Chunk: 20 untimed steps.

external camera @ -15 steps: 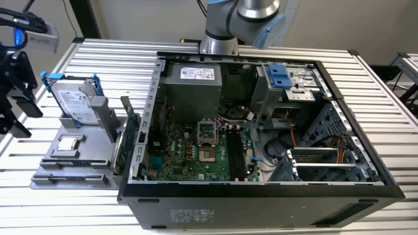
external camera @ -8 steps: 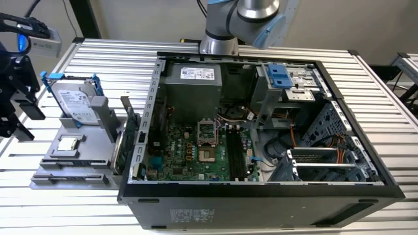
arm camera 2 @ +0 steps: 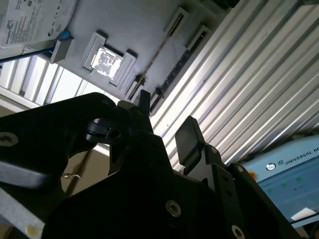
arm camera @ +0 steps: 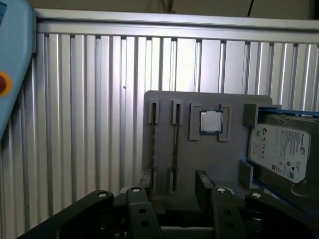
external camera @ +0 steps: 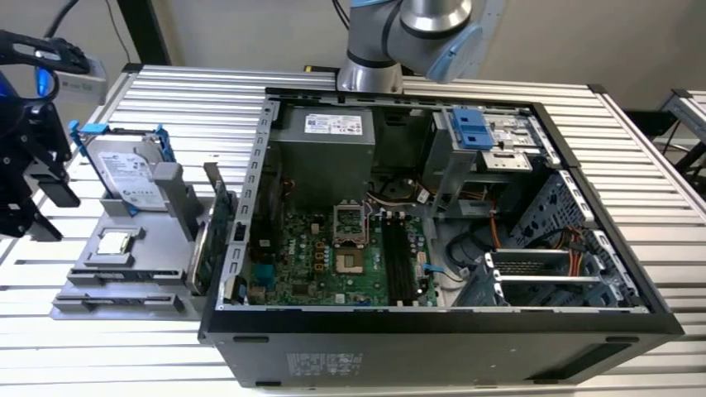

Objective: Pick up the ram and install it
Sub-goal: 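Pick up the ram and move it above insertion slot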

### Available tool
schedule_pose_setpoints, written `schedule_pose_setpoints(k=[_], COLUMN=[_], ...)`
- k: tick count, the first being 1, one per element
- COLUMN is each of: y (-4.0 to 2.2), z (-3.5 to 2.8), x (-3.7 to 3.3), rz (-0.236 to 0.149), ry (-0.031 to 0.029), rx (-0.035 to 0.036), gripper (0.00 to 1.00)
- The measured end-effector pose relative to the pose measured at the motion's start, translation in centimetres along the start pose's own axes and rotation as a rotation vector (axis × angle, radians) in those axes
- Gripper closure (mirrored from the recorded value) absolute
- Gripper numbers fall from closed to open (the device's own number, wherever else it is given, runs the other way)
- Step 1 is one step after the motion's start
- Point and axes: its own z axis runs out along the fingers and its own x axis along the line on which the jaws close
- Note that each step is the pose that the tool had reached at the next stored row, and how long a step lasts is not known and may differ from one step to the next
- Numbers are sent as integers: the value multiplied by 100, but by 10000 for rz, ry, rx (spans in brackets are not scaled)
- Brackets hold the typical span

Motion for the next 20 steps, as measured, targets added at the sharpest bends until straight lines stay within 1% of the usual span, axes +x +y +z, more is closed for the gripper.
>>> schedule_pose_setpoints(k=[2,6,13,15,20], y=[0,0,0,0,0], z=[19,51,143,156,189], x=[1,1,2,2,4], rz=[1,0,0,1,0], ry=[11,13,22,53,56], rx=[-3,-2,-3,-6,-4], gripper=[0,0,0,0,0])
